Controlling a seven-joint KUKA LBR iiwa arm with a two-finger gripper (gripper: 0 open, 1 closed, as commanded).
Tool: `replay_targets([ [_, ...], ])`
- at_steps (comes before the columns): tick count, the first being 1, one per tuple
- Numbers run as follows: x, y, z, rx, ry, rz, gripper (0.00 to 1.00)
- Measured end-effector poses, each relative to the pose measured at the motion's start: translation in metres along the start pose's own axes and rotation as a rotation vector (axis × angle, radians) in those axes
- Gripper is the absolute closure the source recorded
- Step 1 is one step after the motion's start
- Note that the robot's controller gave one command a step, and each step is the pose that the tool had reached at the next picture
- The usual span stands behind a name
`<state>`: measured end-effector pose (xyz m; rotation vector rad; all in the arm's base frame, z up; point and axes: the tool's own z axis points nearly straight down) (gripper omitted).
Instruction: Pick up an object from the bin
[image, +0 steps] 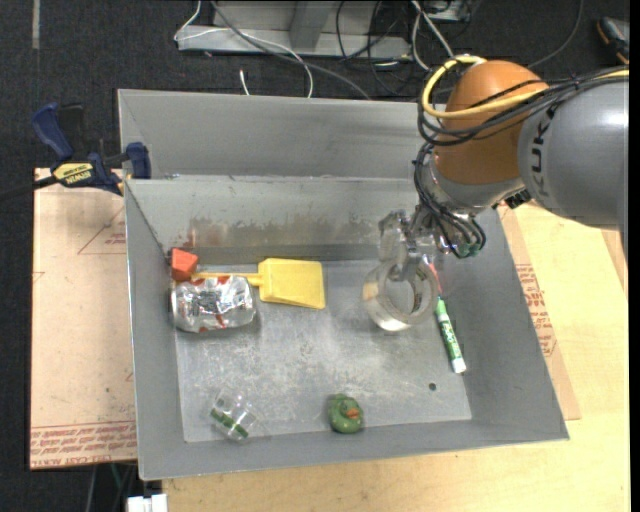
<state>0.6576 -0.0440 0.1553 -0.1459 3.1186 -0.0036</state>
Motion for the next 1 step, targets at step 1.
replay_targets([
  [1, -0.0002, 0.0000, -0.0218, 0.000, 0.001, 0.000, 1.00],
])
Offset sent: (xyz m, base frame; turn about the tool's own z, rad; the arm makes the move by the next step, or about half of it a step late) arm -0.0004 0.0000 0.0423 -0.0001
